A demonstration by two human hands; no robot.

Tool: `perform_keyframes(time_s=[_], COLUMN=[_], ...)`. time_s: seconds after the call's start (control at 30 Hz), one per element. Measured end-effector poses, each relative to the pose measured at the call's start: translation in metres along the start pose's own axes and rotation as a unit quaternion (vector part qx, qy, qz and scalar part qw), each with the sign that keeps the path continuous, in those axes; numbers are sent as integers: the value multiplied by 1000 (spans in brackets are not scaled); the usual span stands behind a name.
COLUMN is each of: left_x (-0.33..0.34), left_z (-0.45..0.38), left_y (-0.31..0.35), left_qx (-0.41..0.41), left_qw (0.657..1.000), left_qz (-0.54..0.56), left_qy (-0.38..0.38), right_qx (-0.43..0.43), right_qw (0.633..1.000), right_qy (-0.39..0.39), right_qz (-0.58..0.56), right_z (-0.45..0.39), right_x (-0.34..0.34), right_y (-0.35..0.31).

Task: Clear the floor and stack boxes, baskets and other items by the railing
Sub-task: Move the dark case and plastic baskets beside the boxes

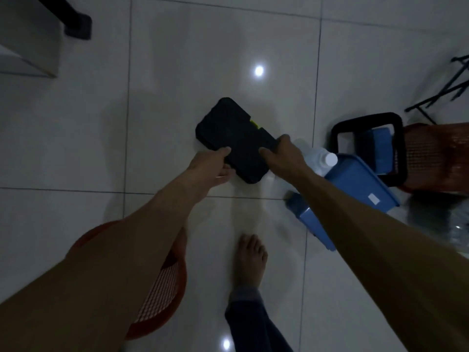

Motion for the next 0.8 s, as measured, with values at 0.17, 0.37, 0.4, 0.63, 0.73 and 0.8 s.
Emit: perform_keyframes(time_s=[0.17, 0.37, 0.4, 0.63, 0.73, 0.8], left_x=[18, 25, 25, -5, -14, -21], left_z=[-63, -79, -81, -85, -84, -84], left_y=[-14, -29, -31, -39, -44, -47], left_qx=[-16, -61, -63, -82, -94, -101], left_qw=[999, 998, 998, 996, 995, 994], left_qz=[-11, 12, 24, 3, -19, -29], left_qy=[26, 1, -7, -16, -25, -25], right_qx=[-3, 43, 58, 142, 149, 162], right_qw=[1000, 996, 996, 980, 958, 938], right_qy=[-15, -23, -24, -130, -149, -148], right_qz=[19, 68, 69, -54, -197, -267], right_z=[-72, -96, -94, -78, -69, -62], right_x=[20, 43, 45, 77, 90, 97], right_y=[-2, 6, 5, 19, 15, 14])
Point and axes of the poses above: each hand's wrist, its own z-axis away from the middle knuckle, its own x-axis out of the palm, y = z × x, the point moved 1 cm from there along -z, towards the middle knuckle, and after that the axes turned 10 degrees about x, right-handed, at the moved point
